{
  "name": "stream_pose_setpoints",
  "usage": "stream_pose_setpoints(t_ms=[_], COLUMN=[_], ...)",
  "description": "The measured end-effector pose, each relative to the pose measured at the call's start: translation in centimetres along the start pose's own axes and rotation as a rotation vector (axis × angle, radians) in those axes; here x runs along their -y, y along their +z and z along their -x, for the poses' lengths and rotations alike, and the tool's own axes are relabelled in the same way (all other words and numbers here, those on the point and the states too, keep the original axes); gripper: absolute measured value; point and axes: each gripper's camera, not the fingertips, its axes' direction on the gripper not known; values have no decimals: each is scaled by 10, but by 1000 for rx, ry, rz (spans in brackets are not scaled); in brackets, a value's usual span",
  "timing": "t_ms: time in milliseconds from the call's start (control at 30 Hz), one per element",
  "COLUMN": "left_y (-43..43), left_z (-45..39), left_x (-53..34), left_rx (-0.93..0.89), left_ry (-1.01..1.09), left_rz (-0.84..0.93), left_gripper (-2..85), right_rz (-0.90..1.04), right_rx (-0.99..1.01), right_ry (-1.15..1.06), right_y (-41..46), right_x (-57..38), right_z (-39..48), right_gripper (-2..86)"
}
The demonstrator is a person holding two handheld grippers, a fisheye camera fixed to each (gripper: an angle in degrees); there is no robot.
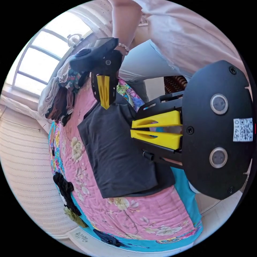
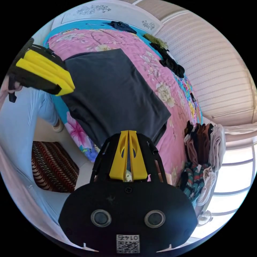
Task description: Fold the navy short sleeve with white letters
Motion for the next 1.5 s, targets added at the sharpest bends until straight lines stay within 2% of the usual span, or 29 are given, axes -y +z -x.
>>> stream_pose_setpoints(t_ms=[167,367,533,800,1100,1333,1433,1500], left_y=[37,66,91,107,107,128,129,130], left_z=[-7,-1,-8,-17,-36,-44,-39,-36], left_x=[16,19,16,16,24,26,30,34], left_rx=[54,-3,-29,4,96,146,119,102], left_ry=[37,22,40,75,128,159,136,131], left_rz=[45,88,134,108,38,24,25,27], left_gripper=[-10,-10,-10,-10,-10,-10,-10,-10], right_rz=[-117,-165,-148,-133,-233,-59,192,149], right_rx=[-263,-343,-342,-316,-359,-216,6,-75], right_ry=[-97,-122,-164,-203,-189,-99,-94,-142], right_y=[-1,5,14,10,-5,73,131,133], right_x=[63,99,110,121,136,178,193,191], right_z=[24,45,66,83,73,34,24,32], right_gripper=[-9,-10,-10,-10,-10,-9,-7,-6])
